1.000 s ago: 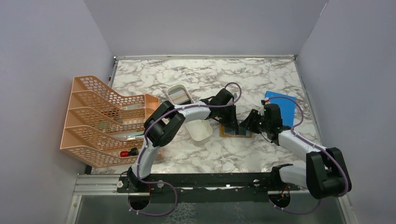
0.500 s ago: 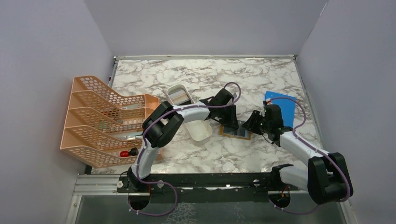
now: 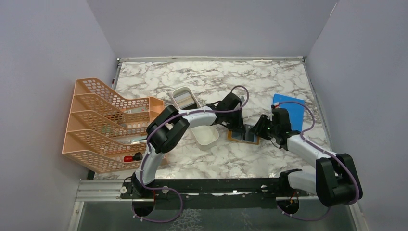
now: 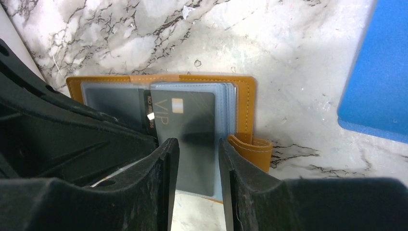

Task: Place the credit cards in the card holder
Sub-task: Insert the credit card into the card holder.

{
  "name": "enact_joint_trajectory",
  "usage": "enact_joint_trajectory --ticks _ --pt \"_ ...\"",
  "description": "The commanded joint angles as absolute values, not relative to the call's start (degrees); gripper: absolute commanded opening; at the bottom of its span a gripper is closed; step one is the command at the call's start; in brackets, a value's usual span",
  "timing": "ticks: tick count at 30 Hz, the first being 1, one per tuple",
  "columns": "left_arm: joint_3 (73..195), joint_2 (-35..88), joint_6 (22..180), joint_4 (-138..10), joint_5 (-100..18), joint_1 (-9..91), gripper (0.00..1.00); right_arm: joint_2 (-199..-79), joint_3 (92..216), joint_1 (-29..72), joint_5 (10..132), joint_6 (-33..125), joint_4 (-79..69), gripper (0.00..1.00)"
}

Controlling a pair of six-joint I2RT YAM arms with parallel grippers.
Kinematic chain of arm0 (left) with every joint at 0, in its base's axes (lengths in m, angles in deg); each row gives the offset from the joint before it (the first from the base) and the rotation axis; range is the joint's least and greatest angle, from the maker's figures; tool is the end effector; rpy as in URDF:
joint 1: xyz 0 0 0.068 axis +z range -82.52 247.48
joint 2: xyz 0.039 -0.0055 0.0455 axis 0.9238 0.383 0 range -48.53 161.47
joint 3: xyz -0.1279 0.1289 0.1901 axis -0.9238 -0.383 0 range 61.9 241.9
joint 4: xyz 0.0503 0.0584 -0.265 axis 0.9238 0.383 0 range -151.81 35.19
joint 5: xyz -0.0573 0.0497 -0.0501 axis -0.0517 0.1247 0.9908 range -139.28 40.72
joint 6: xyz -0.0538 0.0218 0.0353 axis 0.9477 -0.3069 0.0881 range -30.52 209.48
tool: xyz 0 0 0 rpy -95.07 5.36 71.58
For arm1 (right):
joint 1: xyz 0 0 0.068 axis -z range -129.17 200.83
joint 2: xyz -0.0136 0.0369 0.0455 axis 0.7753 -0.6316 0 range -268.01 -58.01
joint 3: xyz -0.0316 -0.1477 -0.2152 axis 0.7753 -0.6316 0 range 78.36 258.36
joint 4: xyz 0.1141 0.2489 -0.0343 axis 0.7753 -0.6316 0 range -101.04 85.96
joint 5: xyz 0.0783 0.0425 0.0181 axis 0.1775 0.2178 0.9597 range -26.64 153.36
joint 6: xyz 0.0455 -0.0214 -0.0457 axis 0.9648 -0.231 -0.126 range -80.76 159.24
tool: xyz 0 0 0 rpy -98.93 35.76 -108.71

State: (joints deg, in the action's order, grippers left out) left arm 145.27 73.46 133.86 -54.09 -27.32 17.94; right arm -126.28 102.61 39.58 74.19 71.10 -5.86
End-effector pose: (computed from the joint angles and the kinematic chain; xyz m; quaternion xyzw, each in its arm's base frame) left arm 0.2969 -0.3794 0.1229 0.1118 0.9072 -0.3875 0.1199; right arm 0.2373 0.0576 0.1199 0.1301 0.9140 0.2188 0.3159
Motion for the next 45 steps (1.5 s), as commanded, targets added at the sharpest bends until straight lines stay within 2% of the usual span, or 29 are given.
enact_joint_trajectory --ticks 1,10,13,16,23,38,45 --pt "145.83 73.45 134.92 -56.68 -26.93 16.15 0.00 -128.42 101.43 39.50 75.30 72.09 -3.78 0.40" --pt "145.92 73.56 135.52 -56.24 -27.17 16.05 0.00 -127.45 101.15 39.45 75.93 72.51 -2.28 0.41" --pt "145.78 73.32 134.76 -54.49 -28.79 16.36 0.03 -127.33 101.63 39.49 75.97 72.49 -3.00 0.41" --pt "145.23 73.26 134.08 -54.41 -28.86 16.63 0.00 -126.41 102.36 39.49 75.40 72.06 -5.02 0.43" --pt "143.56 74.20 133.77 -54.90 -28.78 17.58 0.00 -123.11 102.33 39.49 74.09 71.68 -7.73 0.48" --pt "141.55 74.69 133.87 -57.17 -27.14 17.99 0.00 -124.90 101.85 39.49 77.05 73.62 -5.68 0.50" --pt "141.59 75.18 133.37 -57.41 -26.79 18.00 0.00 -127.09 102.74 39.49 72.72 73.66 -7.54 0.50"
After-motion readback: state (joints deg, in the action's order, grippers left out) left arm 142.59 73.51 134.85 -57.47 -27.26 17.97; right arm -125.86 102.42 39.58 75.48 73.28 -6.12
